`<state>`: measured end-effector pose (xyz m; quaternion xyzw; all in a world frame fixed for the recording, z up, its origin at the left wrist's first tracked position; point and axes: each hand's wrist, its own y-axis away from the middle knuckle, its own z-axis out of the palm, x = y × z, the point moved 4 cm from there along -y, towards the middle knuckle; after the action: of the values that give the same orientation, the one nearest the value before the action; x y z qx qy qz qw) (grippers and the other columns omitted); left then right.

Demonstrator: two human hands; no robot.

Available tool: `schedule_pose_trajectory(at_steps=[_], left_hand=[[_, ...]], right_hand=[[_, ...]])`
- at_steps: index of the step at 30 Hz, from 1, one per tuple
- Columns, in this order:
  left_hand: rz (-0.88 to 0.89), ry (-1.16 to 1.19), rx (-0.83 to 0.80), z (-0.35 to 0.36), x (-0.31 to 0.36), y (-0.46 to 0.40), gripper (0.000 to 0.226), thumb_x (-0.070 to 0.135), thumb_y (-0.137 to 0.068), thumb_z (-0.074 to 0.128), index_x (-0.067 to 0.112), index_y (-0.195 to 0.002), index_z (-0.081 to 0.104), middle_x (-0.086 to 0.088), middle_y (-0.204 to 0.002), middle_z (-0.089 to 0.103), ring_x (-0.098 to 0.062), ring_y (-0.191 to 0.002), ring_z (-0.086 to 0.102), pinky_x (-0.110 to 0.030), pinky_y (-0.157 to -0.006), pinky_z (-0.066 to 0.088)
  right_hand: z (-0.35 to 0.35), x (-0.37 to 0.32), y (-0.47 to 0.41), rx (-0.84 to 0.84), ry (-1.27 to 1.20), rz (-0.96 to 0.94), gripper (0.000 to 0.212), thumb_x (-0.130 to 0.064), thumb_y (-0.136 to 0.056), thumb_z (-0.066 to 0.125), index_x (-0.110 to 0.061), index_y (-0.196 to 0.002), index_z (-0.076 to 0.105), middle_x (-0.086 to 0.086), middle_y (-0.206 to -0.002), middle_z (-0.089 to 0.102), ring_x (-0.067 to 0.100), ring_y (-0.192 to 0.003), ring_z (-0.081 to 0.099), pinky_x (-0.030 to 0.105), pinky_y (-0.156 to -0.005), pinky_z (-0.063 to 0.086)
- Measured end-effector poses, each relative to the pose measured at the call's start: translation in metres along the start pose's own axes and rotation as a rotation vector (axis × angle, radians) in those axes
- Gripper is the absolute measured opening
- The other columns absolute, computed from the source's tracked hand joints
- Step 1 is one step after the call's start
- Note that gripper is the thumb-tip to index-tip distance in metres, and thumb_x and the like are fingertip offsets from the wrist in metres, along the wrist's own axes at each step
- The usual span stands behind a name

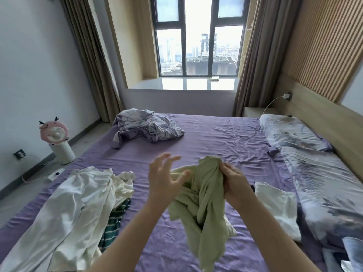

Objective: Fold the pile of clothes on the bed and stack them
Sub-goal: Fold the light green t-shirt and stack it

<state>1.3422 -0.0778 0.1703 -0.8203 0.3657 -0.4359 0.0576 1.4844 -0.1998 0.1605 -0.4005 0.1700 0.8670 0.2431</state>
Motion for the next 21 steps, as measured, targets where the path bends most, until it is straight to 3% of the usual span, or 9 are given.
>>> schedule_pose_trajectory(at_steps=[3,6,8,10,12,15,18,19,21], left_hand=[[-0.075,0.281,-0.379,0.035,0.004,0.026,0.033,0.032,-0.079,0.075,0.024,-0.11,0.062,0.007,-0.102,0.067,-0.007,-0.097,0.061,-0.018,-0.085,0.048],[-0.147,0.297,-0.448,0.054,0.0,0.037,0.008,0.031,-0.079,0.071,0.03,-0.08,0.063,0.013,-0.073,0.063,-0.007,-0.07,0.058,-0.026,-0.067,0.046],[-0.22,0.372,-0.48,0.058,-0.002,0.039,0.03,0.024,-0.087,0.069,0.027,-0.06,0.056,0.015,-0.057,0.049,-0.008,-0.057,0.043,-0.027,-0.057,0.035],[-0.368,0.573,-0.444,0.054,-0.002,0.038,0.026,0.021,-0.092,0.062,0.017,-0.066,0.06,-0.001,-0.064,0.051,-0.015,-0.064,0.044,-0.03,-0.059,0.037],[-0.57,0.813,-0.346,0.05,-0.001,0.035,0.022,0.015,-0.093,0.058,0.004,-0.077,0.067,-0.013,-0.073,0.061,-0.021,-0.068,0.056,-0.032,-0.061,0.048],[-0.745,0.963,-0.316,0.05,0.003,0.031,0.021,0.014,-0.094,0.056,0.001,-0.083,0.068,-0.017,-0.078,0.068,-0.025,-0.068,0.064,-0.032,-0.063,0.056],[-0.774,1.086,-0.358,0.051,0.016,0.03,0.026,0.014,-0.096,0.051,-0.004,-0.094,0.069,-0.021,-0.085,0.07,-0.027,-0.072,0.067,-0.033,-0.065,0.058],[-0.766,1.111,-0.38,0.051,0.02,0.03,0.027,0.014,-0.096,0.049,-0.004,-0.095,0.07,-0.021,-0.086,0.07,-0.027,-0.072,0.068,-0.033,-0.065,0.058],[-0.738,1.113,-0.381,0.048,0.021,0.029,0.026,0.014,-0.096,0.05,-0.003,-0.093,0.069,-0.02,-0.083,0.07,-0.025,-0.068,0.068,-0.031,-0.062,0.059]], right_hand=[[-0.004,0.004,-0.004,0.035,-0.039,0.057,0.031,-0.011,-0.101,0.035,0.0,-0.103,0.064,0.018,-0.091,0.071,0.026,-0.077,0.07,0.035,-0.065,0.059],[-0.017,0.005,-0.009,0.107,0.003,0.084,0.029,-0.012,-0.103,0.033,-0.001,-0.11,0.059,0.018,-0.092,0.067,0.026,-0.078,0.066,0.036,-0.071,0.057],[-0.031,-0.002,-0.011,0.216,0.053,0.03,0.026,-0.01,-0.103,0.035,-0.006,-0.099,0.06,0.014,-0.083,0.067,0.022,-0.068,0.066,0.029,-0.061,0.057],[-0.049,-0.015,-0.012,0.326,0.259,-0.085,0.021,-0.01,-0.102,0.04,-0.01,-0.093,0.059,0.011,-0.08,0.064,0.02,-0.069,0.061,0.023,-0.057,0.055],[-0.064,-0.028,-0.008,0.413,0.64,-0.204,0.011,-0.012,-0.098,0.049,-0.013,-0.099,0.061,0.01,-0.093,0.064,0.018,-0.082,0.058,0.023,-0.069,0.05],[-0.057,-0.019,0.011,0.361,0.979,-0.396,0.014,-0.019,-0.092,0.062,-0.021,-0.106,0.06,-0.002,-0.101,0.062,0.013,-0.093,0.057,0.021,-0.08,0.042],[-0.035,0.022,0.035,0.266,1.005,-0.446,0.015,-0.043,-0.082,0.069,-0.031,-0.083,0.06,-0.009,-0.083,0.062,0.007,-0.079,0.059,0.014,-0.07,0.043],[-0.031,0.037,0.038,0.244,0.942,-0.372,0.025,-0.05,-0.079,0.067,-0.026,-0.077,0.06,-0.006,-0.076,0.063,0.009,-0.072,0.059,0.018,-0.065,0.044],[-0.028,0.054,0.04,0.232,0.748,-0.26,0.029,-0.041,-0.084,0.065,-0.016,-0.071,0.063,-0.002,-0.064,0.06,0.015,-0.059,0.052,0.03,-0.059,0.042]])
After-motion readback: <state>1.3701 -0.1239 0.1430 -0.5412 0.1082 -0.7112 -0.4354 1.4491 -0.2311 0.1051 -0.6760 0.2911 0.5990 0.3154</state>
